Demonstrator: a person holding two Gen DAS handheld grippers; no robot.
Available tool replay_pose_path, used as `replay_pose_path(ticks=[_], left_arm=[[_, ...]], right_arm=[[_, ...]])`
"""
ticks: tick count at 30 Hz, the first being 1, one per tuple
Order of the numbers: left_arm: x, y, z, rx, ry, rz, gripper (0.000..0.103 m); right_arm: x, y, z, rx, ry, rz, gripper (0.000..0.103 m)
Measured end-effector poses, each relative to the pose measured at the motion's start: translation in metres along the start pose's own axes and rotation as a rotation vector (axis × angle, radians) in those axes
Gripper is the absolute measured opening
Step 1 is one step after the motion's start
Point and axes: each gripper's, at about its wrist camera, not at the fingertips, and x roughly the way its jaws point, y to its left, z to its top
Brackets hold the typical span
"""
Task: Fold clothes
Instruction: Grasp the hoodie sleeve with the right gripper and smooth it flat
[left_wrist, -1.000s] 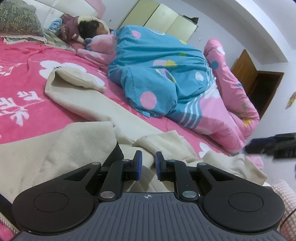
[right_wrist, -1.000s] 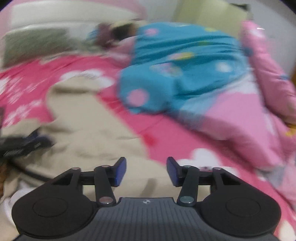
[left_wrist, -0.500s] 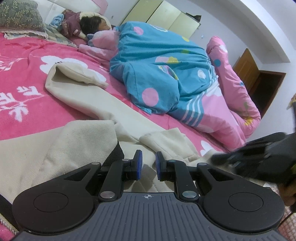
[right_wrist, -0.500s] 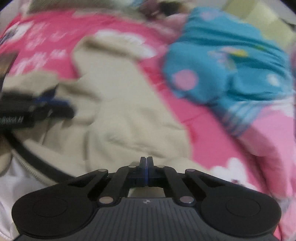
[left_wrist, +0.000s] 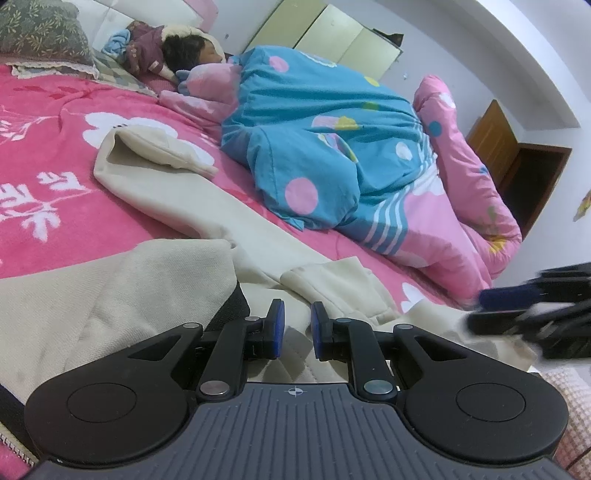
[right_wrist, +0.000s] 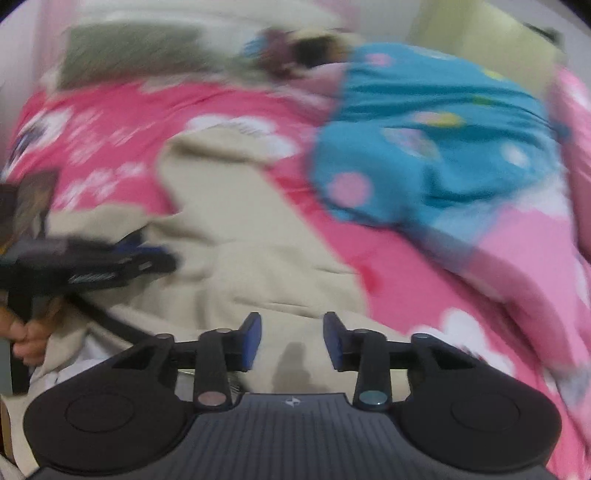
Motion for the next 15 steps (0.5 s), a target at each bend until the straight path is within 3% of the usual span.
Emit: replay_pose_path(ticks=[6,8,9,10,12,15], left_arm=[[0.001,0.0,0.001,0.0,0.007,0.004,0.016],[0.001,0.0,0.001,0.0,0.009,0.005,0.016],[0.001,0.0,0.001,0.0,0.01,0.005,0.016],[0.001,0.0,0.001,0.0,0.01,0.006,0.016],[0.0,0.0,0.0,0.001,0.01,0.007,0.016],[0.0,0.0,0.0,0.0,0.009,0.007,0.016]], right_arm=[[0.074,0.035,0.013,-0.085,0.192,0.053,0.04],[0.087,0.036,0.012,-0.091,0.22,0.045,0.039],[0.088,0.033,0.012,-0.075,0.22,0.036,0.034],[0.087,0.028,0.014,-0.048,0.216,0.026,0.016],[0.077,0.016,0.013,0.01,0.186,-0.005,0.009],[0.053,-0.005,0.01,0.092,0.121,-0.073,0.007]])
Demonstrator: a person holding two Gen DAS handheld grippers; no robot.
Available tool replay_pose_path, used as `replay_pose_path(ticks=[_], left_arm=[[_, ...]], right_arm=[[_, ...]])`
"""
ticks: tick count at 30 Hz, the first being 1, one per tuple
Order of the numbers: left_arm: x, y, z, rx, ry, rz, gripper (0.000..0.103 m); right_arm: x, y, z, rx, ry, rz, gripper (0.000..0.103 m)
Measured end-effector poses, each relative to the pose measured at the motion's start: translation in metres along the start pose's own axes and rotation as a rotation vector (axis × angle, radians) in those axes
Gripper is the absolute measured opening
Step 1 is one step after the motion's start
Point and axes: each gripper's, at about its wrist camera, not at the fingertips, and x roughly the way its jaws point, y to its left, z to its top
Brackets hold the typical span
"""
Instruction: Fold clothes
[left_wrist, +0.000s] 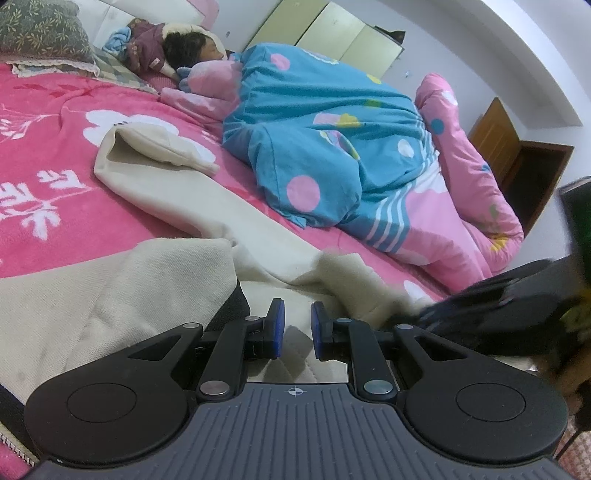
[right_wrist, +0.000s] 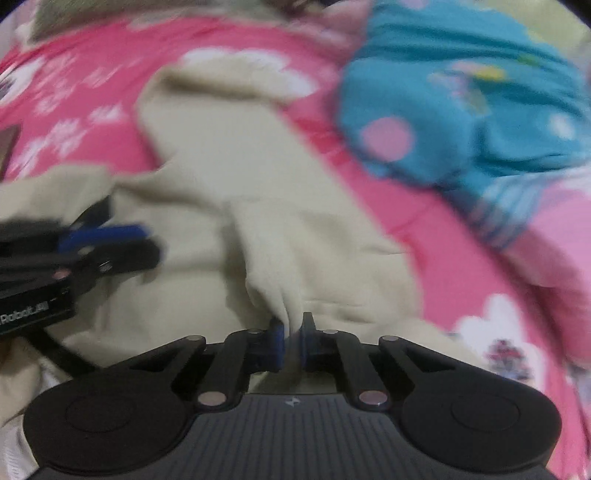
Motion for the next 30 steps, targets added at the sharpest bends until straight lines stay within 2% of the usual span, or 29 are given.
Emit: replay_pose_path(ticks=[5,8,12,16,20,22,24,26,27,28,29,30], left_arm=[[-0.001,0.0,-0.001,-0.002,-0.003,-0.002,0.016],[0.0,0.001,-0.001,-0.004,-0.004,-0.005,0.016],[0.0,0.001,-0.001,-0.005,-0.006,-0.007,0.016],[0.0,0.002,-0.001,-0.007,-0.008,-0.01,0.016],[0.0,0.003,-0.002,-0.008,-0.011,-0.013,0.016],[-0.001,0.003,-0.002,-0.009,-0.013,-0.014,0.016],[-0.001,0.003,-0.001,-0.01,-0.016,-0.019,0.016],[-0.002,0.004,-0.001,-0.011,-0.018,-0.025,0.017],[-0.003,0.003,-0.001,-0.007,-0.019,-0.028,0.017],[-0.005,0.002,0.0,0.003,-0.019,-0.031,0.02],[-0.007,-0.001,0.001,0.016,-0.019,-0.032,0.024],[-0.01,-0.006,0.002,0.043,-0.022,-0.039,0.033]], right_arm=[[-0.074,-0.059,-0.015,0.203,-0.166,-0.139,0.006],[-0.135,-0.104,-0.042,0.345,-0.27,-0.255,0.006],[-0.209,-0.152,-0.092,0.505,-0.363,-0.432,0.006],[-0.266,-0.182,-0.153,0.685,-0.404,-0.587,0.006],[-0.284,-0.195,-0.219,0.861,-0.371,-0.659,0.006],[-0.28,-0.194,-0.25,0.935,-0.318,-0.681,0.006],[-0.267,-0.19,-0.279,0.993,-0.229,-0.701,0.009],[-0.258,-0.184,-0.301,1.042,-0.146,-0.721,0.018],[-0.258,-0.179,-0.312,1.07,-0.128,-0.724,0.027],[-0.263,-0.173,-0.32,1.092,-0.135,-0.732,0.039],[-0.269,-0.167,-0.327,1.11,-0.152,-0.745,0.044],[-0.276,-0.161,-0.333,1.127,-0.169,-0.758,0.046]])
